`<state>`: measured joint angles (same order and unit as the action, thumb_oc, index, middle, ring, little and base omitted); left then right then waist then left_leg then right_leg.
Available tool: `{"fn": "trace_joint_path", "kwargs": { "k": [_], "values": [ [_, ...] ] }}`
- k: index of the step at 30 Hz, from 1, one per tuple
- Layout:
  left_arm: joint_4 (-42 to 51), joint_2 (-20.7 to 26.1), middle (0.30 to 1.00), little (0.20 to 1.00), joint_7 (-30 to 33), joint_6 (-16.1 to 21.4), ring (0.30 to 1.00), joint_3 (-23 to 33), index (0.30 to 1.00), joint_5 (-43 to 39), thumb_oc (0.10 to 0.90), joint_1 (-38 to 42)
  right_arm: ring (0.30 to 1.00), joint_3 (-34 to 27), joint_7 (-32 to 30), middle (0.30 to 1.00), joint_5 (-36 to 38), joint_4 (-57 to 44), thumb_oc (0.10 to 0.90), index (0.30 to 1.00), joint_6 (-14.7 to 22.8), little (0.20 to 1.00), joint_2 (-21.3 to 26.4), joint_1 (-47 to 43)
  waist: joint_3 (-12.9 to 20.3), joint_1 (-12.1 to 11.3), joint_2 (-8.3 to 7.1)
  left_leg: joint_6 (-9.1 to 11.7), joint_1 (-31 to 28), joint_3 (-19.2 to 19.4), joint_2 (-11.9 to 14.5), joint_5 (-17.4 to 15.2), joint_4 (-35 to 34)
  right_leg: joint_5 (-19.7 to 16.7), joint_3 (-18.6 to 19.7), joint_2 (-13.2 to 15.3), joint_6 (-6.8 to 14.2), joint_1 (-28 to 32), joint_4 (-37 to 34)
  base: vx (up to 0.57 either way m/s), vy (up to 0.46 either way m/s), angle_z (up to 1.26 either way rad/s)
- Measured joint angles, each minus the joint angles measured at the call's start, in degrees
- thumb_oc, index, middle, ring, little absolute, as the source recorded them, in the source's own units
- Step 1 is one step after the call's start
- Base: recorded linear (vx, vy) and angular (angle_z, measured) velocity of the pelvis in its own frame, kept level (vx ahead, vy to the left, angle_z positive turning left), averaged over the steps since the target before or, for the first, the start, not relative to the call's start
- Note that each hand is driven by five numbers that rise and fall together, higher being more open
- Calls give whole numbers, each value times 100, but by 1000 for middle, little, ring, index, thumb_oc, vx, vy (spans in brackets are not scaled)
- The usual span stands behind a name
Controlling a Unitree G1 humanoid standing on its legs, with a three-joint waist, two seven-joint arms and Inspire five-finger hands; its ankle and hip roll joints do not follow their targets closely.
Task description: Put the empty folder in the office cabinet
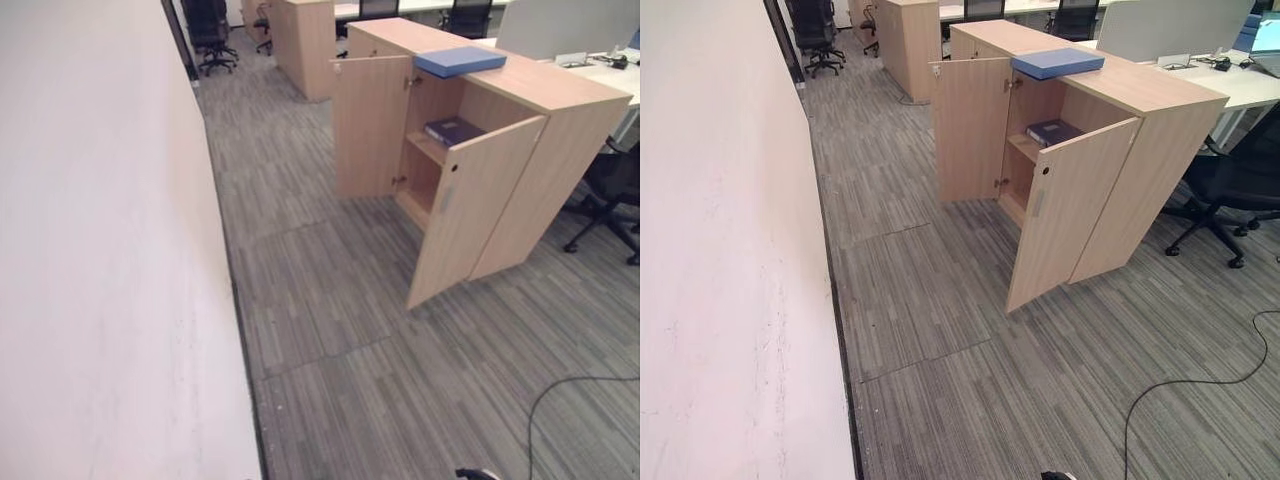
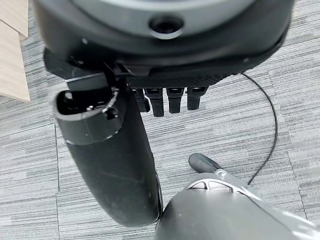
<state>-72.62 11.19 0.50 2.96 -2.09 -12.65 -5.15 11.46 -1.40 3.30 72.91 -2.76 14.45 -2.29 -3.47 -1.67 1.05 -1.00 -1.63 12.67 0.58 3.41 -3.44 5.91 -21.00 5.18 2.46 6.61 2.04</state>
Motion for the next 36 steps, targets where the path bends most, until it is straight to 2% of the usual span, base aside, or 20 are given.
{"fn": "trace_joint_path", "kwargs": {
  "k": [7,17,18,19,20,21,22,24,25,26,28,30,31,32,33,34,35,36],
  "values": [
    [-12,39,900,900,3,-9,900,-162,900,233,800,57,900,122,32,900,-317,179,800,900,-12,900,10,-117,3,-6,7,2,-7,-7,1,1,1,-1,-5,0,2,13,0,5,-11,0],
    [-117,90,900,900,2,-43,900,-233,900,213,800,165,900,116,64,900,-309,204,800,900,-14,900,13,-128,-18,-9,40,20,64,-47,18,11,20,12,-32,-20,4,-34,-1,2,-79,2],
    [-108,111,900,900,11,-23,900,-234,900,164,800,236,900,129,69,900,-307,231,800,900,-8,900,10,-243,-107,-27,35,146,291,-68,72,-46,351,129,-57,-44,8,-166,166,-46,-125,12],
    [-90,210,900,900,-34,26,900,-190,900,96,800,393,900,131,89,900,-310,237,800,900,-16,900,14,-329,-239,-72,-60,326,570,-107,67,55,691,118,-81,60,-146,-285,225,25,-80,14],
    [-78,230,900,900,-66,80,900,-157,900,32,800,465,900,129,88,900,-310,315,800,900,-7,900,22,-412,-338,-161,-76,357,707,-159,78,76,975,160,-71,85,-159,-311,255,100,-42,6],
    [-73,190,900,900,-4,92,900,-171,900,-38,800,587,900,124,95,900,-314,612,800,900,-31,900,49,-683,-576,-237,-181,407,1238,-357,96,76,2023,93,-43,145,-254,-218,158,169,25,-7],
    [-73,145,900,900,30,83,900,-168,900,-48,800,586,900,150,90,900,-321,623,800,900,-55,900,99,-705,-624,-312,-166,492,1499,-402,146,-20,2358,-66,-29,132,-280,-129,36,136,28,-9],
    [-128,83,900,900,24,34,900,-242,900,-47,800,480,900,154,87,900,-329,676,800,900,-132,900,205,-623,-655,-335,-87,520,1563,-605,207,-20,1971,-83,-41,70,-333,52,-203,238,84,-4],
    [-101,65,900,900,0,66,900,-242,900,-44,800,325,900,165,94,900,-344,664,800,900,-144,900,268,-543,-647,-382,-55,644,1569,-709,334,145,1190,-55,21,15,-293,116,-317,517,196,-13],
    [-126,-8,900,900,5,-1,900,-225,900,-49,800,248,900,186,90,900,-390,676,800,900,-200,900,364,-366,-655,-449,4,734,1633,-746,523,479,521,-111,38,-39,-269,340,-498,426,165,-19],
    [-135,-96,900,900,4,-16,900,-206,900,-56,800,200,900,153,82,900,-438,678,800,900,-239,900,408,-296,-690,-545,31,1025,1866,-713,623,788,-197,-55,110,-75,-180,503,-746,354,134,-16],
    [-270,-221,900,900,-83,-95,900,-187,900,-41,800,131,900,110,66,900,-437,863,800,900,-232,900,395,-300,-784,-798,54,930,2015,-514,776,862,-185,66,296,33,107,780,-747,308,155,-62],
    [-352,-309,900,900,-157,-166,900,-53,900,-54,800,-74,900,112,69,900,-438,890,800,900,-223,900,390,-247,-737,-807,53,826,1894,-461,767,780,-155,235,304,145,318,1009,-749,395,293,-60],
    [-378,-432,900,900,-463,-192,900,583,900,-554,800,-438,900,126,23,900,-455,1052,800,900,-179,900,181,-162,-581,-856,-87,352,1852,-314,541,1544,18,351,316,449,450,1213,-713,484,445,-30],
    [-394,-425,900,900,-400,-230,900,538,900,-374,800,-530,900,45,110,900,-479,1147,800,900,-178,900,11,-217,-582,-929,-295,141,1798,-242,253,1350,50,182,274,769,487,1181,-549,498,490,-10],
    [-440,-428,900,900,-303,-340,900,467,900,-226,800,-528,900,-75,115,900,-522,1165,800,900,-178,900,12,-276,-575,-935,-317,17,1612,-187,76,1240,-46,47,270,973,494,1193,-343,383,423,0],
    [-446,-448,900,900,-316,-392,900,399,900,-229,800,-565,900,-107,93,900,-540,1114,800,900,-185,900,47,-293,-547,-922,-307,-57,1414,-92,-17,1285,-120,-54,279,1122,587,1196,-113,241,309,-10],
    [-426,-445,900,900,-300,-387,900,331,900,-228,800,-564,900,-108,107,900,-539,1067,800,900,-185,900,70,-293,-498,-952,-294,-128,1268,-23,-71,1168,-121,-263,271,1223,699,1194,16,145,202,-26]
  ]
}}
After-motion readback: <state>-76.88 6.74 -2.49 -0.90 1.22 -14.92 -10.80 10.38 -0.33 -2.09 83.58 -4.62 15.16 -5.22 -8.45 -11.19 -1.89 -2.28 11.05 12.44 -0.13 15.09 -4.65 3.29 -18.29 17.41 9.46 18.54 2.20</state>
